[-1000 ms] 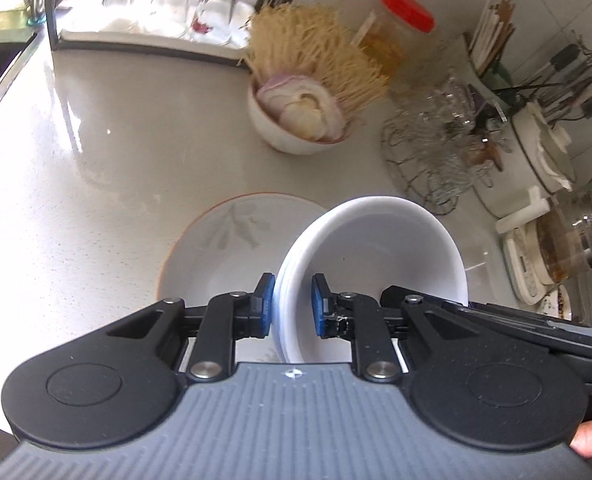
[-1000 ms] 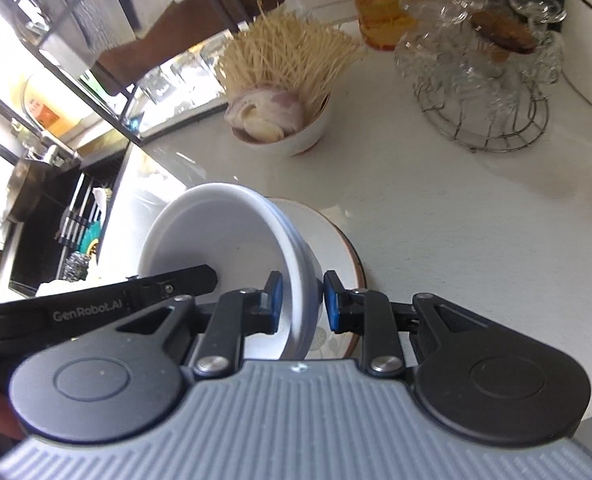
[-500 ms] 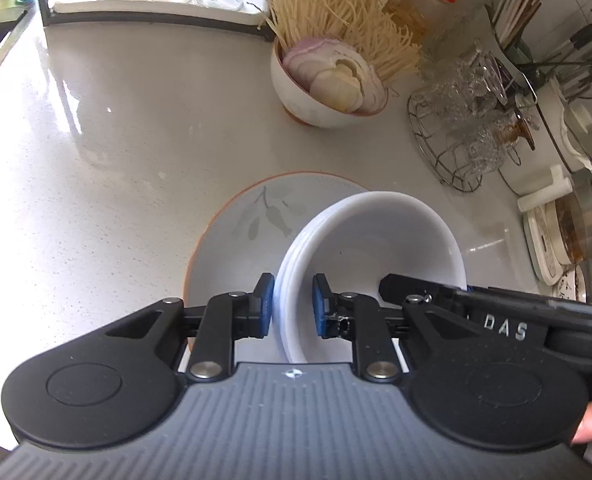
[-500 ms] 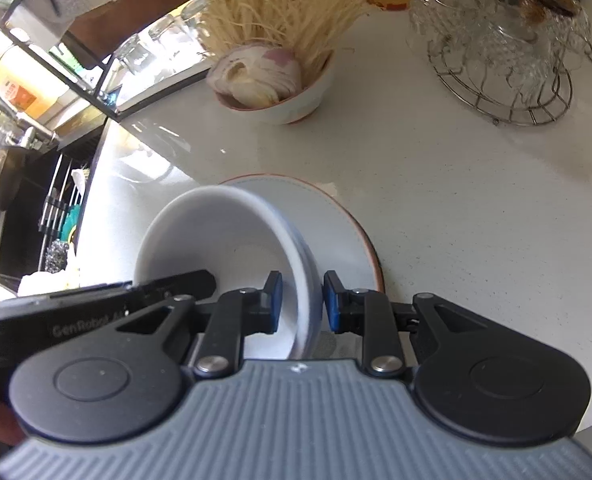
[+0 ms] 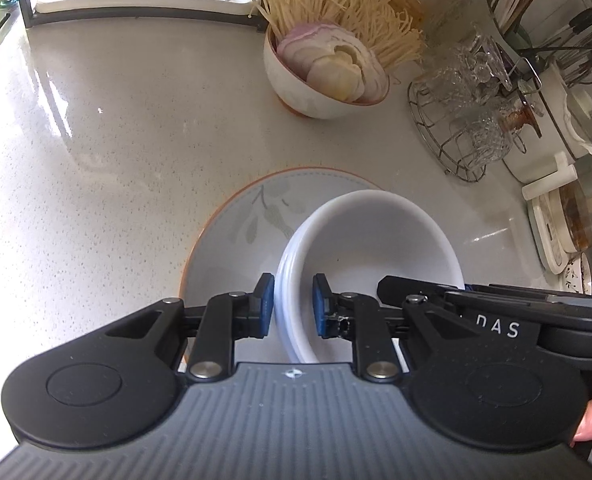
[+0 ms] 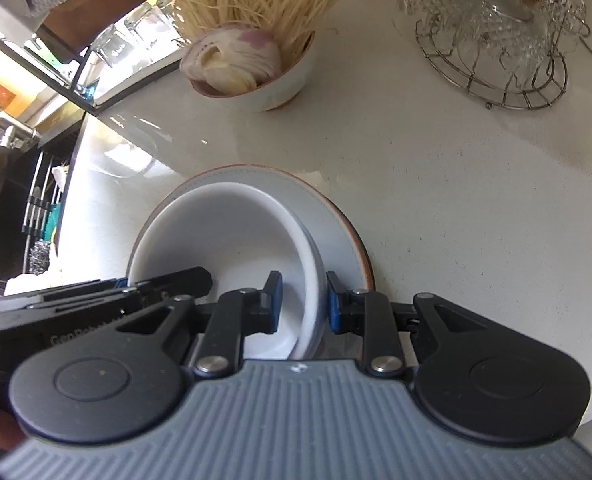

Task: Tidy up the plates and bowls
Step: 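Open the left gripper and lift it off the stacked bowl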

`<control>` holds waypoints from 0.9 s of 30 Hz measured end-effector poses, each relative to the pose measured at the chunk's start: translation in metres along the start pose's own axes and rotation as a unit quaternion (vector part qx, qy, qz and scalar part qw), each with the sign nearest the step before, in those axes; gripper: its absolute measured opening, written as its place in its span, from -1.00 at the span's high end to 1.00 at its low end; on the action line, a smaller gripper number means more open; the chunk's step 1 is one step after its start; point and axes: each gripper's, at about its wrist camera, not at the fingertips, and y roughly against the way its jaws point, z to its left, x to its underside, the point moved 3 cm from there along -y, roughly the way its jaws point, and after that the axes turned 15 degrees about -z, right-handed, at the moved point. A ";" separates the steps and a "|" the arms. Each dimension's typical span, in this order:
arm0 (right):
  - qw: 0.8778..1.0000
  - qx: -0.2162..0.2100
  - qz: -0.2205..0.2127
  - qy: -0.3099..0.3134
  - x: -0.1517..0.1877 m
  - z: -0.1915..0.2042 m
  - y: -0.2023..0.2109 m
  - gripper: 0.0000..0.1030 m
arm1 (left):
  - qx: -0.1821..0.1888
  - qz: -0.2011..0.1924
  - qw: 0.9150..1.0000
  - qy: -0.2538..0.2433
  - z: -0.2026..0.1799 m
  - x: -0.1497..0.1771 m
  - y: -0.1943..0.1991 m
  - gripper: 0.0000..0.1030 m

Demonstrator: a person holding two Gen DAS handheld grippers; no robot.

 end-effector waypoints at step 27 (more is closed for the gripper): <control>0.987 -0.026 -0.160 0.005 -0.024 0.002 0.099 0.28 | -0.014 -0.150 0.986 -0.068 -0.028 -0.037 0.108 0.06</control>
